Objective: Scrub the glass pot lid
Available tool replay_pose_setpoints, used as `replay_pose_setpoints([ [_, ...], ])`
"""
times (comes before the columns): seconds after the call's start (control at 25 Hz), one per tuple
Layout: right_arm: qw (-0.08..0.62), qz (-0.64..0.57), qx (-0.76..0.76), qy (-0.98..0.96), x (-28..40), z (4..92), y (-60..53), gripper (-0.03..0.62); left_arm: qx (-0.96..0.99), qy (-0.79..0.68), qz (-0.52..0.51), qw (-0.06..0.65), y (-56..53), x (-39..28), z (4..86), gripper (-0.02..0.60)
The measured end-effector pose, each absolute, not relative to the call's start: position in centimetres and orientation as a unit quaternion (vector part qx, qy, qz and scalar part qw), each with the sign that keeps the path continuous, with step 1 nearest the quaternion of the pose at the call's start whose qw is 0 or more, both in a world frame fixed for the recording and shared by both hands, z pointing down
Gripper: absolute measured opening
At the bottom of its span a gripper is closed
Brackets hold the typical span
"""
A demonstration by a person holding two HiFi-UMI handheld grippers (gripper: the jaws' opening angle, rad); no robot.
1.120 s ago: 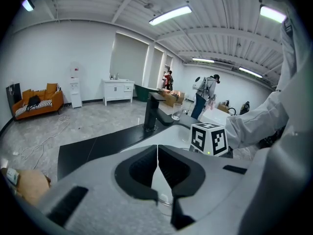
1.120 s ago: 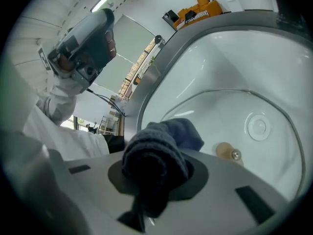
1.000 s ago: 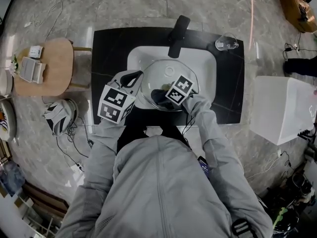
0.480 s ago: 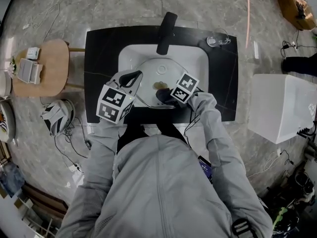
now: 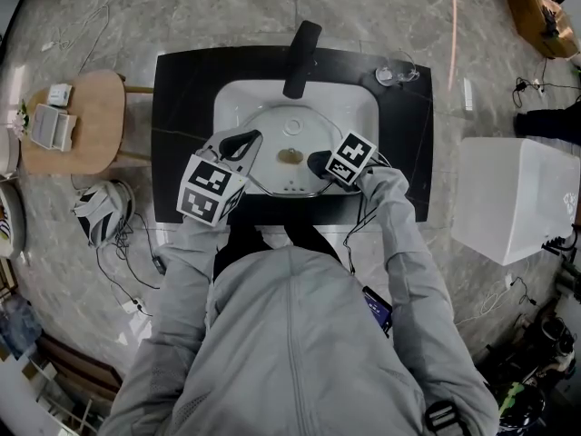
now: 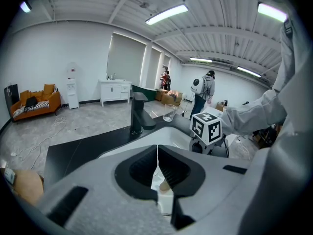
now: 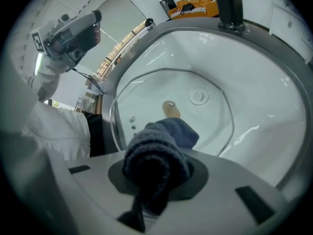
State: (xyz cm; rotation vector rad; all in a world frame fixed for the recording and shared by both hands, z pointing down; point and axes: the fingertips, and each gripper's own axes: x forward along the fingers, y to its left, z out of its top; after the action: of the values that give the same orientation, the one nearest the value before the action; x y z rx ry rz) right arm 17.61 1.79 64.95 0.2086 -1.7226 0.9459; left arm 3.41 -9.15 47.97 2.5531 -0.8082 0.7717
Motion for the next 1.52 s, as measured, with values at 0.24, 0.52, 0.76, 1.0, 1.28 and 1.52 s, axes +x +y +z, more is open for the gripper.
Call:
replay_pose_setpoints([
  [0.24, 0.578, 0.364, 0.128, -0.719, 19.4, 65.4, 0.6, 0.087, 0.901, -0.283, 0.277, 0.177, -9.0, 3.0, 48.0, 0.029],
  [0.52, 0.533, 0.431, 0.146, -0.714, 19.3, 64.8, 1.2, 0.087, 0.903, -0.282, 0.273, 0.177, -9.0, 2.0, 47.7, 0.028],
  [0.76, 0.502, 0.464, 0.141, -0.716, 18.0, 63.9, 2.3, 0.087, 0.905, -0.277, 0.264, 0.184, -8.9, 0.8, 47.5, 0.028],
  [1.0, 0.500, 0.473, 0.104, -0.718, 14.2, 62.7, 4.4, 0.087, 0.910, -0.266, 0.249, 0.196, -8.9, -0.1, 47.5, 0.028],
  [1.28, 0.499, 0.473, 0.094, -0.720, 10.8, 61.9, 5.3, 0.087, 0.919, -0.251, 0.232, 0.197, -9.4, -0.8, 46.7, 0.028],
  [1.52, 0.479, 0.484, 0.092, -0.726, 6.7, 61.7, 4.8, 0.087, 0.919, -0.251, 0.230, 0.199, -10.0, -3.0, 46.7, 0.028],
])
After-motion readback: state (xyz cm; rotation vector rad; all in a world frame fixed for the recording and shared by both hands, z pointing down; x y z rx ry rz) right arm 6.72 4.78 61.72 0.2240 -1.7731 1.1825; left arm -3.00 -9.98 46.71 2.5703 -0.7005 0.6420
